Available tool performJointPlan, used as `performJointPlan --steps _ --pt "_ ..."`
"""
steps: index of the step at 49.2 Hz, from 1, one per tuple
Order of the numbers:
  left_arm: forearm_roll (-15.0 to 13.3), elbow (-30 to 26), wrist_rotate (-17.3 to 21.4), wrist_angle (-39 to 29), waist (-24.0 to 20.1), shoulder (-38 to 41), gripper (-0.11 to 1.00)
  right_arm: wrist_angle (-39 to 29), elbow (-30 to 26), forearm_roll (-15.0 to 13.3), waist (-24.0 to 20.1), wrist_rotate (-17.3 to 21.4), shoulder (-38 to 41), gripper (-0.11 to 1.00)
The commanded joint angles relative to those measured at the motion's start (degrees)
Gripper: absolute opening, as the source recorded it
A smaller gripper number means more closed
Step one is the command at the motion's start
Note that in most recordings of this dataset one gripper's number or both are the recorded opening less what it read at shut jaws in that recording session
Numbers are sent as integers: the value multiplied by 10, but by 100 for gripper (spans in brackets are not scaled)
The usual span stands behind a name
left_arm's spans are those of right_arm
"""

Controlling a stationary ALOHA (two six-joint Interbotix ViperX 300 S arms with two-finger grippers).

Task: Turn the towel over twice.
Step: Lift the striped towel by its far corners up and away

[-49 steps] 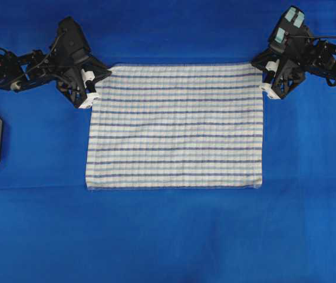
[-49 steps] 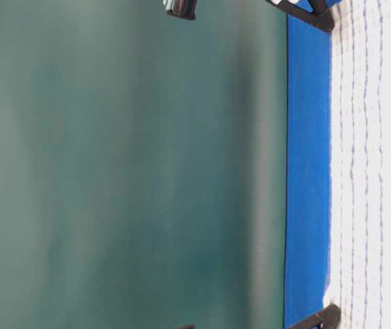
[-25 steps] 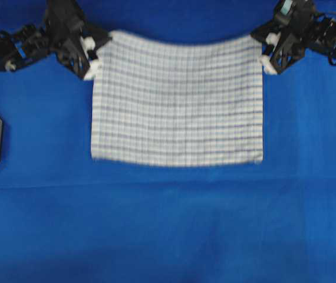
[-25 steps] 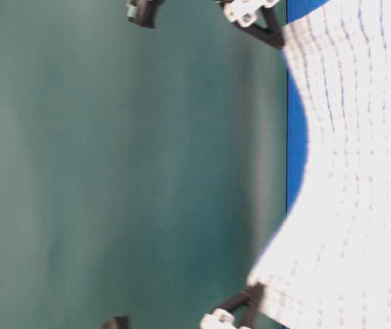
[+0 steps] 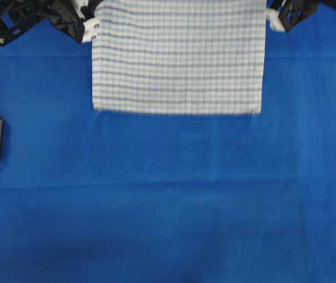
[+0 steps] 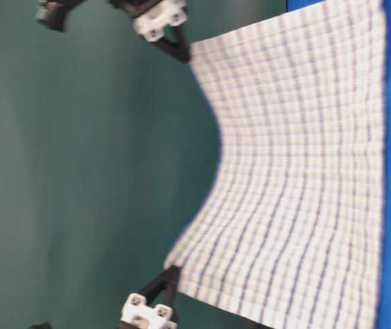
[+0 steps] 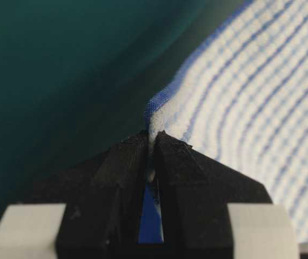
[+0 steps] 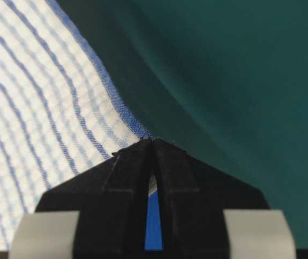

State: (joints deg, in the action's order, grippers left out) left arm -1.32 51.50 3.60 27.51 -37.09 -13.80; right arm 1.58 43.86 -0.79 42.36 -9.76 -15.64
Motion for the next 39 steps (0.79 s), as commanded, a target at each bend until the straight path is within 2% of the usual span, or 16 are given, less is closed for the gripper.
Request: performJointPlan --steps 1,14,39 --pt "-2 -17 1 10 -3 -23 3 -13 -31 -1 4 -8 -24 4" --pt "-2 -16 1 54 -4 -48 3 -33 -63 -2 4 -23 -45 4" --pt "-2 8 -1 80 8 -102 3 -83 -69 -16 -3 -22 -126 4"
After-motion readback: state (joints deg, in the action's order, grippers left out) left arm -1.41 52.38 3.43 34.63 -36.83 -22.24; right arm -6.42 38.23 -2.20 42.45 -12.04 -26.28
